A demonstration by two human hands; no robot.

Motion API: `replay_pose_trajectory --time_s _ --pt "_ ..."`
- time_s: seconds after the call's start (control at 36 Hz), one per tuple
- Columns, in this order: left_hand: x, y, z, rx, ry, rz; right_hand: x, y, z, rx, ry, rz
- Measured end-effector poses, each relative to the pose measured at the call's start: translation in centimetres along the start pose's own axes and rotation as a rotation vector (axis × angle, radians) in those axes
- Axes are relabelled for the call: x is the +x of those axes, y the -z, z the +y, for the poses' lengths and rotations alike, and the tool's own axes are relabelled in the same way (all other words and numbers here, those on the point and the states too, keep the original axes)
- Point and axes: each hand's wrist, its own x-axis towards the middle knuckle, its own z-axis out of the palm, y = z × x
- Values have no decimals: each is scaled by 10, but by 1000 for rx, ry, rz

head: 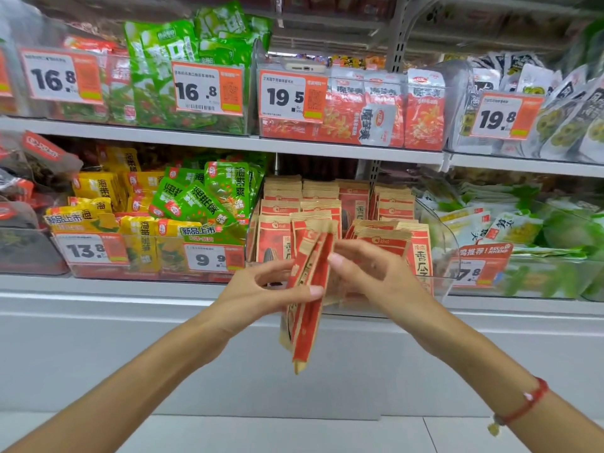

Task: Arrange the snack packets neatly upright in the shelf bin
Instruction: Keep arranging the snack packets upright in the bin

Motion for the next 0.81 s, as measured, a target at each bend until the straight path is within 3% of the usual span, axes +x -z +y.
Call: replay_pose_trajectory --time_s 0.25,0.39,0.58,0.81 --pt "2 -10 -2 -12 15 14 -2 -1 1 242 -24 32" --pt "-1 -17 0 -134 0 87 -1 -5 8 114 -7 28" --pt "2 -19 4 -288 -55 329 -1 -16 16 -22 60 19" --pt "4 -25 0 -227 -91 463 -3 -30 22 -191 93 98"
